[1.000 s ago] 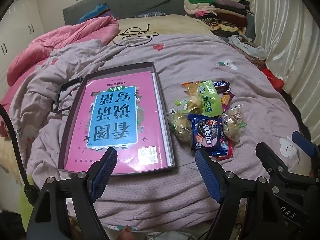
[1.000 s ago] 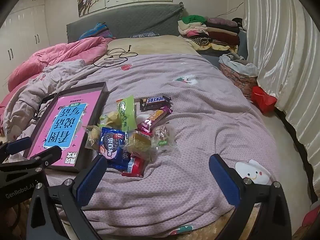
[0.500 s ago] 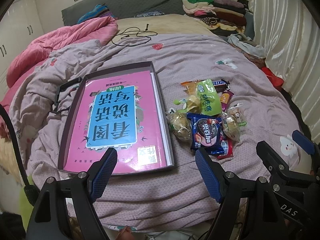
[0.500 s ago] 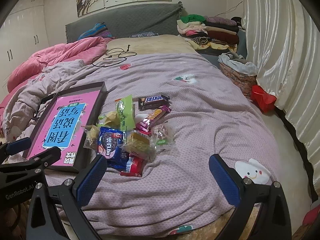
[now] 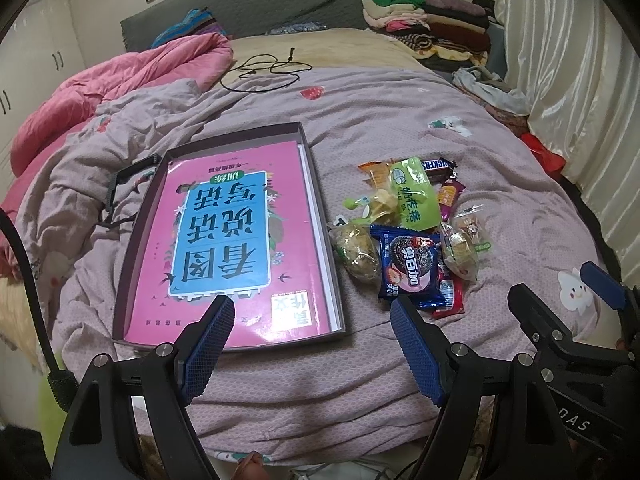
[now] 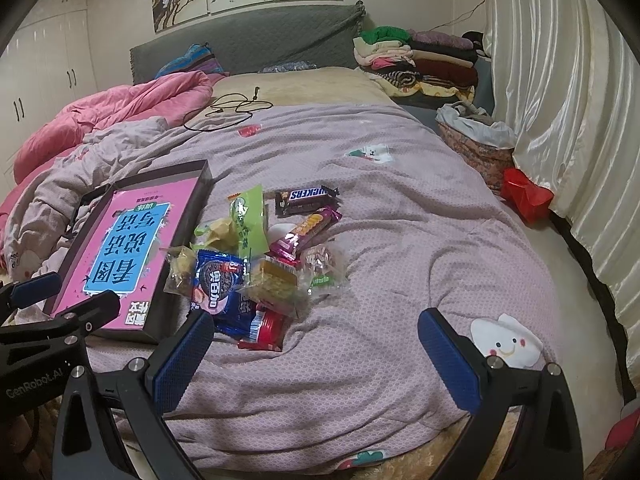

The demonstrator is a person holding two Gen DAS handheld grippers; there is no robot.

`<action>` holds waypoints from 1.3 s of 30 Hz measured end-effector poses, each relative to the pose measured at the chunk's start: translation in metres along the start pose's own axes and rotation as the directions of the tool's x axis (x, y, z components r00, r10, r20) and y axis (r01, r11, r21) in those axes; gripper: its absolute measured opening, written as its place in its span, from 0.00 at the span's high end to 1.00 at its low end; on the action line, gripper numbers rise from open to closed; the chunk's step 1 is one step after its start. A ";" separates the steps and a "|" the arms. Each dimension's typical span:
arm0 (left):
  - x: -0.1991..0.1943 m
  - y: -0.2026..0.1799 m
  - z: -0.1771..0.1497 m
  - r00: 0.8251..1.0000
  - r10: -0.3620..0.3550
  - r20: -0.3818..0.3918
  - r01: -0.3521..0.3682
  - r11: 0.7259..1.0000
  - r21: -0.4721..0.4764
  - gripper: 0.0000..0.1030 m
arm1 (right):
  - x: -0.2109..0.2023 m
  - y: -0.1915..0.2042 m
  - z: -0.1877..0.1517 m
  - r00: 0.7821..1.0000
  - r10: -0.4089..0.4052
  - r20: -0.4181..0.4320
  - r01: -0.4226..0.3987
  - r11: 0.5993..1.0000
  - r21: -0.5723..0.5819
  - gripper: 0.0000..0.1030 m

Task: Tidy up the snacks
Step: 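Move both tools toward the snack pile beside the tray, then grasp the green snack bag with the left tool while the right tool grasps a cake packet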

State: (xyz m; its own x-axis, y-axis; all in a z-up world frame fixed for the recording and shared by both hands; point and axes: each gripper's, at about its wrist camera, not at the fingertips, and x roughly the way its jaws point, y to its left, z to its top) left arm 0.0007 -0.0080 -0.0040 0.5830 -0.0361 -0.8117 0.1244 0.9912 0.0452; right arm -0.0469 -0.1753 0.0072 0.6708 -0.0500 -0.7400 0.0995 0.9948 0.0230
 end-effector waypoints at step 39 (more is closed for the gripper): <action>0.053 -0.017 0.042 0.995 -0.064 -0.082 0.070 0.995 0.077 0.21 | 0.076 -0.006 0.003 0.992 0.107 -0.069 -0.112 0.991 -0.078 0.09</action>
State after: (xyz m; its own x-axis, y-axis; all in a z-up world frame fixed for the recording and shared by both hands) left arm 0.0636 -0.0325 -0.0235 0.5060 -0.0887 -0.8580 0.2262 0.9735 0.0328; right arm 0.0058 -0.1855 -0.0469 0.6253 0.0631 -0.7778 -0.0344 0.9980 0.0533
